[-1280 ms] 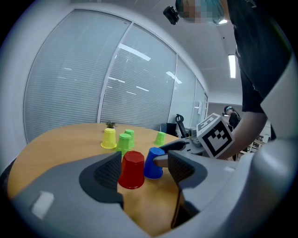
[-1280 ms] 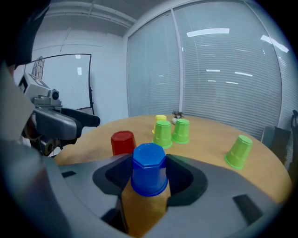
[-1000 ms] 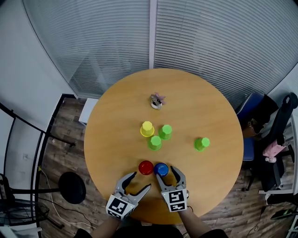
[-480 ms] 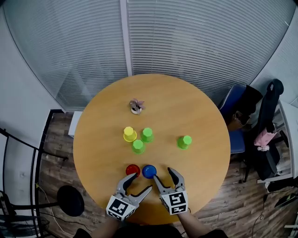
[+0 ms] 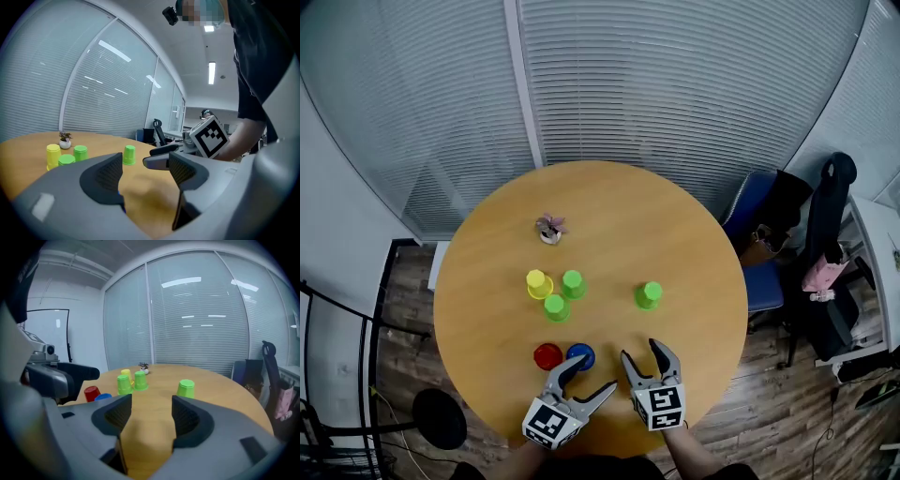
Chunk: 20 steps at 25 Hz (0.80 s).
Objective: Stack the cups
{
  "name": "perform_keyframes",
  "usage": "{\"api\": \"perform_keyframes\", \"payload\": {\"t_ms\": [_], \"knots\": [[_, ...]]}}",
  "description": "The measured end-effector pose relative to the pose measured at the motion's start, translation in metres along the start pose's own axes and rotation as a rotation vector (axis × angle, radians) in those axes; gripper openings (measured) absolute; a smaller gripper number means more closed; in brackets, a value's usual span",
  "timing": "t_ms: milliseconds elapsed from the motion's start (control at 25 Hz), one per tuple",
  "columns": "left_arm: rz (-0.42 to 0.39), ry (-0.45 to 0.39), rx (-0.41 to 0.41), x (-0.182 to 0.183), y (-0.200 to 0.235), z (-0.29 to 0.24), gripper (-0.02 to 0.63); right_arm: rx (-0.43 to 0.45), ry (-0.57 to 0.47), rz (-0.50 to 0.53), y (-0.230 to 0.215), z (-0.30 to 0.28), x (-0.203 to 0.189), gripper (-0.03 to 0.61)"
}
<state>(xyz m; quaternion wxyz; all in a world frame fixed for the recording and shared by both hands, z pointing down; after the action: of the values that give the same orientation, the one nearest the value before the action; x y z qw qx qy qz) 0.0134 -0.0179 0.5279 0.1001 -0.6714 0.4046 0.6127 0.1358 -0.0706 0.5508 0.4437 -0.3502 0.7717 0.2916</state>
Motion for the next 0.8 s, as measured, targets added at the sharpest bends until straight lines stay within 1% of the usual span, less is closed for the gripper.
{"api": "perform_keyframes", "payload": {"t_ms": [200,280,400,520,720,800], "knots": [[0.011,-0.003,-0.005,0.006,-0.008,-0.03,0.296,-0.015,0.002,0.0,-0.034,-0.008,-0.005,0.239],[0.022,-0.001,-0.001,0.009,-0.011,-0.04,0.298,-0.014,0.001,0.005,-0.047,-0.013,-0.006,0.239],[0.017,0.004,0.0,0.006,-0.011,-0.055,0.296,-0.006,0.001,0.011,-0.064,-0.025,-0.007,0.239],[0.048,0.003,0.017,0.007,-0.01,-0.068,0.296,0.009,0.002,0.018,-0.077,-0.039,-0.009,0.239],[0.066,0.0,0.036,0.009,-0.006,-0.083,0.296,0.02,0.004,0.032,-0.097,-0.065,-0.012,0.239],[0.062,-0.002,0.041,0.01,-0.006,-0.085,0.296,0.025,0.006,0.046,-0.103,-0.074,-0.012,0.239]]}}
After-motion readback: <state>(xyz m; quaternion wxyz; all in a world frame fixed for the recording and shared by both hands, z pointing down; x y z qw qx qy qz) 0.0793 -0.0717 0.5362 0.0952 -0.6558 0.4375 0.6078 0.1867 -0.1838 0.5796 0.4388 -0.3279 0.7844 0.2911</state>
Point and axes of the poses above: the fingertips, and each gripper's own axes: z backward along the fingers, y to its left, x out of its top, the point moved 5 cm from there along z, backward along the fingers, and after that the axes turned 12 degrees about z, right-handed, at the moved point
